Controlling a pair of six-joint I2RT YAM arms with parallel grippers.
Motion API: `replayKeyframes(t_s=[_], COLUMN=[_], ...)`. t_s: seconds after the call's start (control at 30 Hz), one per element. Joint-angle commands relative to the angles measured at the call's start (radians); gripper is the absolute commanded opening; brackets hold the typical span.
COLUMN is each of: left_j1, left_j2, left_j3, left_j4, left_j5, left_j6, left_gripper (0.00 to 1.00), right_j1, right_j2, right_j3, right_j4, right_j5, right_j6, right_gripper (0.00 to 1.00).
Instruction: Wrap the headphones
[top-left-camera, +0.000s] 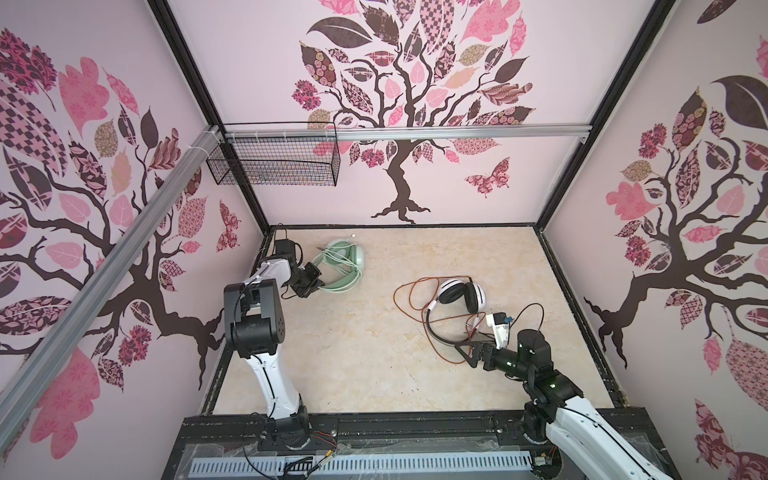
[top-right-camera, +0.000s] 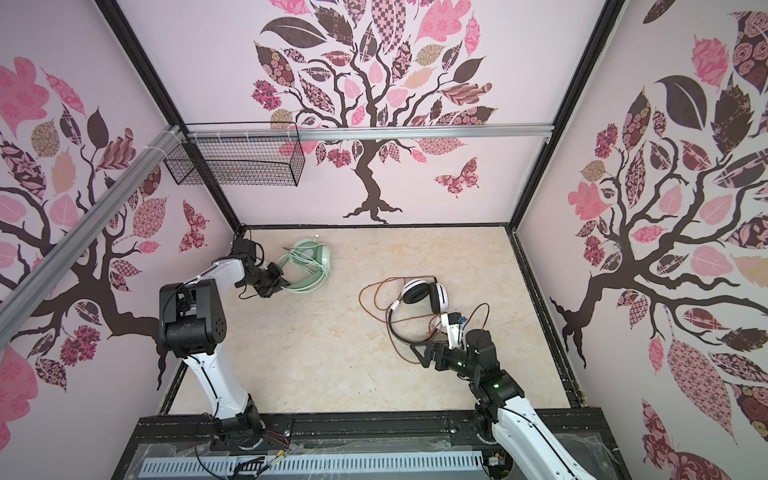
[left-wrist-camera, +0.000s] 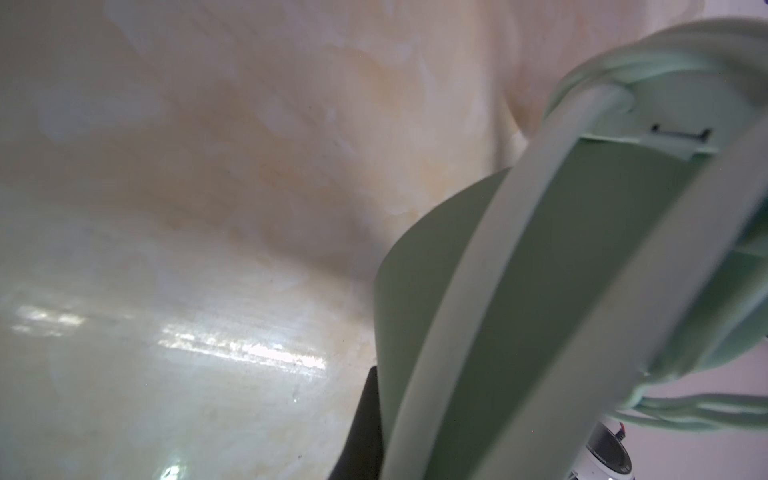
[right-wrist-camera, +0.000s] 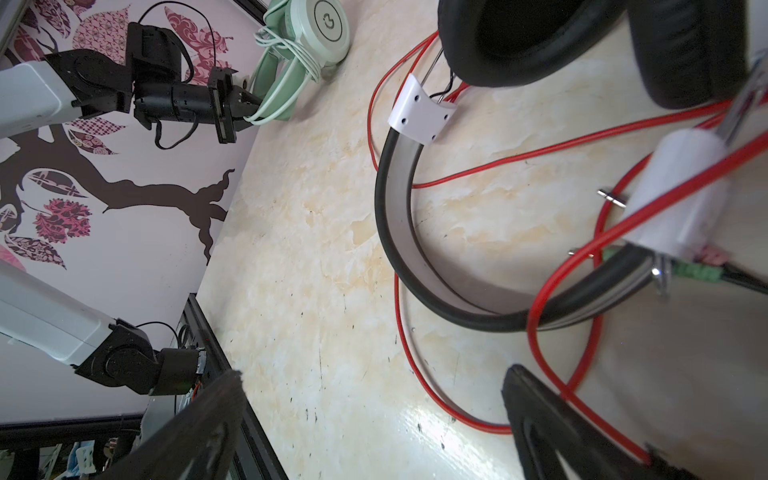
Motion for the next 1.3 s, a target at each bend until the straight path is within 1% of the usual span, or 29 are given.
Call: replayKeyframes(t_s=[0.0,0.17,0.2,0.27,0.33,0.37,0.4,0.43,0.47,0.5,0.6,0.7,0.77,0.83,0.9,0.97,1.03,1.17,1.27], left_j1=[0.006,0.018,0.019,0.019,0.019,0.02,0.02,0.019,0.019,0.02,0.019,0.019,0.013,-0.002,-0.027,-0.052,-0.052,-0.054,-0.066], left_j2=[0.023,0.05,0.052,0.048,0.039,0.031,0.022,0.008,-0.007,-0.024,-0.104,-0.233,-0.366,-0.511,-0.664,-0.809,-0.906,-1.043,-1.149], left_j3=[0.041,0.033,0.035,0.032,0.023,0.02,0.016,0.012,0.009,0.003,-0.019,-0.062,-0.12,-0.173,-0.232,-0.292,-0.326,-0.373,-0.456], left_j4=[0.036,0.04,0.038,0.043,0.045,0.046,0.05,0.054,0.062,0.074,0.11,0.154,0.177,0.172,0.153,0.111,0.05,-0.066,-0.067], left_j5=[0.034,0.022,0.021,0.018,0.015,0.011,0.01,0.008,0.007,0.007,0.018,0.032,0.031,0.02,-0.024,-0.098,-0.122,-0.098,-0.056], left_j6=[0.018,0.025,0.028,0.029,0.03,0.031,0.032,0.031,0.029,0.025,0.017,0.013,0.013,0.025,0.055,0.067,0.067,0.118,0.1], left_gripper=[0.01,0.08,0.1,0.21,0.37,0.43,0.57,0.75,0.83,0.96,0.96,0.96,0.96,0.96,0.96,0.97,0.96,0.96,0.96], right_j1=[0.0,0.0,0.0,0.0,0.0,0.0,0.0,0.0,0.0,0.0,0.0,0.0,0.001,0.0,0.0,0.0,0.0,0.0,0.0], right_j2=[-0.002,0.0,-0.001,-0.004,-0.01,-0.013,-0.018,-0.022,-0.029,-0.034,-0.06,-0.069,-0.055,-0.025,0.026,0.081,0.114,0.098,0.086], right_j3=[0.009,0.012,0.011,0.01,0.01,0.01,0.008,0.008,0.007,0.007,0.004,0.005,0.017,0.036,0.053,0.076,0.096,0.134,0.207], right_j4=[0.03,0.031,0.03,0.028,0.031,0.031,0.032,0.031,0.03,0.029,0.021,0.013,-0.02,-0.065,-0.081,-0.088,-0.092,-0.14,-0.238], right_j5=[-0.003,0.004,0.004,-0.002,-0.014,-0.017,-0.02,-0.022,-0.025,-0.027,-0.015,0.012,0.078,0.173,0.219,0.221,0.21,0.252,0.376], right_j6=[-0.015,-0.021,-0.021,-0.019,-0.018,-0.019,-0.019,-0.017,-0.017,-0.017,-0.017,-0.012,0.011,0.055,0.062,0.033,0.019,0.033,0.069], right_gripper=[0.99,0.99,1.0,0.99,1.0,0.99,0.99,1.0,1.0,1.0,1.0,1.0,0.99,1.0,1.0,1.0,1.0,1.0,0.99])
